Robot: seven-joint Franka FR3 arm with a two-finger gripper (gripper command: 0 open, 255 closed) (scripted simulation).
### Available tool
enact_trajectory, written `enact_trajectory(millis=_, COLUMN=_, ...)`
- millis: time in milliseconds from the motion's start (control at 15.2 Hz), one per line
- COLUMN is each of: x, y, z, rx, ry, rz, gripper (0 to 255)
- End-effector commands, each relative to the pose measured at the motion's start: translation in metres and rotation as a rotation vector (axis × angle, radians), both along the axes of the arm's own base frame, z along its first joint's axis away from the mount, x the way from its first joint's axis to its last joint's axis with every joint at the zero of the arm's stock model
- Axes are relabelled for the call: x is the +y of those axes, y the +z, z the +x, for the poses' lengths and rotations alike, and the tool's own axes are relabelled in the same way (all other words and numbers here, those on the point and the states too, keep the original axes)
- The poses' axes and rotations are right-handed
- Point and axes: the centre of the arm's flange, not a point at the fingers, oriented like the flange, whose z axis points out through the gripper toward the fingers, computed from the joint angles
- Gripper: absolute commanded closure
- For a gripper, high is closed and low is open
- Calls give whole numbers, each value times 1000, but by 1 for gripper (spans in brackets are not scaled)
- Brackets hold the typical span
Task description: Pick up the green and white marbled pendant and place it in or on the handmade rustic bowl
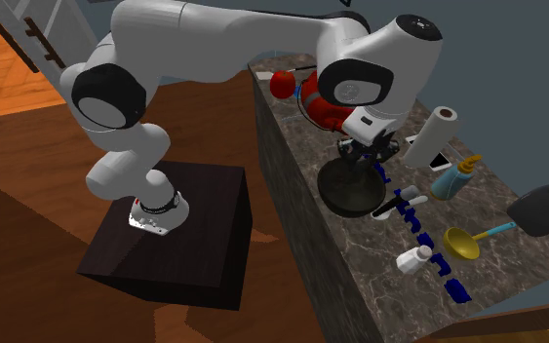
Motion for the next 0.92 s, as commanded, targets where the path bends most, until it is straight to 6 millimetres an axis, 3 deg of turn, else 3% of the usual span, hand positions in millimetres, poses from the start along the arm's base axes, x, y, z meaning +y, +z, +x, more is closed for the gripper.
enact_trajectory(millis=0, x=0, y=0, z=0, rx=0, ry=0, rz=0, gripper=0)
enact_trajectory(millis=330, x=0, y=0, z=0, rx=0, ry=0, rz=0, gripper=0)
enact_trajectory(millis=594, x=-1, y=50, z=-1, rx=0, ry=0, rz=0, gripper=0)
enact_trajectory(millis=858, x=-1, y=50, z=-1, rx=0, ry=0, rz=0, gripper=0)
